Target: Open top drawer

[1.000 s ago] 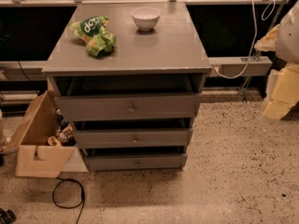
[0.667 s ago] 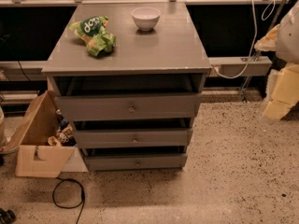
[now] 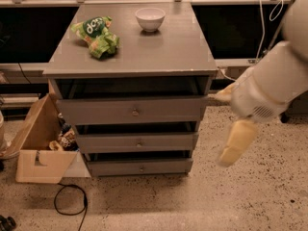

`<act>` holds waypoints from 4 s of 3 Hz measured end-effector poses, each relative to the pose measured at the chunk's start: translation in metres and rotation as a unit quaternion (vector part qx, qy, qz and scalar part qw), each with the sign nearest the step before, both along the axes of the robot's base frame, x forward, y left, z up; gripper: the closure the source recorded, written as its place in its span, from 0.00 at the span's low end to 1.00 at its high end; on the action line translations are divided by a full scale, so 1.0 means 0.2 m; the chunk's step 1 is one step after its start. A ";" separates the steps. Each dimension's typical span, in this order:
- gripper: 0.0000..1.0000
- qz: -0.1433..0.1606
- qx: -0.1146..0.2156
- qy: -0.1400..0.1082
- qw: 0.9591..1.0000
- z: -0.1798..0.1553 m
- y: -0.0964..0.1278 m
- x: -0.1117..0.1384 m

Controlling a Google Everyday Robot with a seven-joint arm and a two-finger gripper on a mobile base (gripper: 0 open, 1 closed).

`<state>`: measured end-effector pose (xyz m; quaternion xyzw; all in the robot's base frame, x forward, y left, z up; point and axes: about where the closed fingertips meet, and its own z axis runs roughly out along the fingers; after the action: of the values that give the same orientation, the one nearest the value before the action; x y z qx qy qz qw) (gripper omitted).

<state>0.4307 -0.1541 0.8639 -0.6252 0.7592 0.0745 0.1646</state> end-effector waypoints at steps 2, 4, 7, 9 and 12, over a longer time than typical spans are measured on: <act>0.00 0.020 0.043 -0.020 0.999 -0.34 0.30 0.09; 0.00 0.038 0.037 -0.030 0.998 -0.48 0.37 0.20; 0.00 0.120 -0.005 -0.156 0.980 -0.75 0.76 0.99; 0.00 0.118 -0.034 -0.154 0.980 -0.79 0.75 1.06; 0.00 0.040 -0.116 -0.127 0.984 -0.99 0.32 1.30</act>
Offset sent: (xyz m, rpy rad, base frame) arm 0.0012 0.0467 -0.0594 0.0598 0.0215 0.0515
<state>0.6909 -0.0892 0.6649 -0.6743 0.7100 -0.0873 0.1833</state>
